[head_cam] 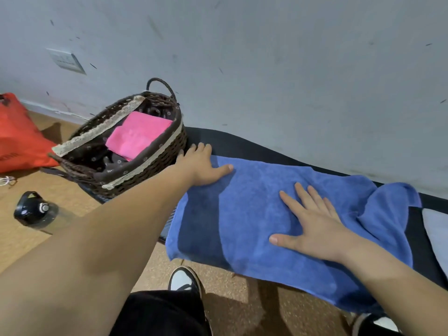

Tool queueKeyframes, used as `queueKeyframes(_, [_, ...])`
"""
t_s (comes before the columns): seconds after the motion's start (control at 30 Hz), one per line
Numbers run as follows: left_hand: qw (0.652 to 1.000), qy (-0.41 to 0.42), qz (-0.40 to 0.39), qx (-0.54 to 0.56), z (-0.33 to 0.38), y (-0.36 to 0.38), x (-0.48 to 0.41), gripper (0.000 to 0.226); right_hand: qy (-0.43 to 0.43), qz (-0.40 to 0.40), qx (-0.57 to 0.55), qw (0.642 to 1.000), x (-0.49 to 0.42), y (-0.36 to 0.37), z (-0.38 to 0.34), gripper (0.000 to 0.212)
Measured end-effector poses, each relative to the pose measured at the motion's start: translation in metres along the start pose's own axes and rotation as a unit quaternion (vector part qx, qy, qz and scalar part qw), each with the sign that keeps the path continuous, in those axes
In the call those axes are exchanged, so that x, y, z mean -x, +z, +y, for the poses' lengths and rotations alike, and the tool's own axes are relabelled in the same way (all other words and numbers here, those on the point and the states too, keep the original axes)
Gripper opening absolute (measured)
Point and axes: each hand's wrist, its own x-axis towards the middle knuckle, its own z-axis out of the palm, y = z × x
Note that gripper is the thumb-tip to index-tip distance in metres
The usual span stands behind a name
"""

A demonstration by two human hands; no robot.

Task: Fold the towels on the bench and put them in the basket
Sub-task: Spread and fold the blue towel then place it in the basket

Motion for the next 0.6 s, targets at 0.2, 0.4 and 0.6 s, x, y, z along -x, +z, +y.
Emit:
queueKeyframes(0.2, [0.994, -0.003, 0.069, -0.088, 0.024, 0.018, 0.045, 0.086, 0.013, -0.023, 0.019, 0.999, 0.001, -0.001, -0.010, 0.109])
queueKeyframes(0.4, [0.997, -0.031, -0.070, 0.024, 0.059, 0.040, 0.064, 0.105, 0.063, -0.035, 0.024, 0.997, 0.006, -0.007, -0.027, 0.105])
queueKeyframes(0.6, [0.999, 0.024, -0.023, -0.002, 0.042, 0.041, 0.024, 0.110, 0.083, -0.012, 0.001, 0.996, -0.011, -0.005, -0.022, 0.105])
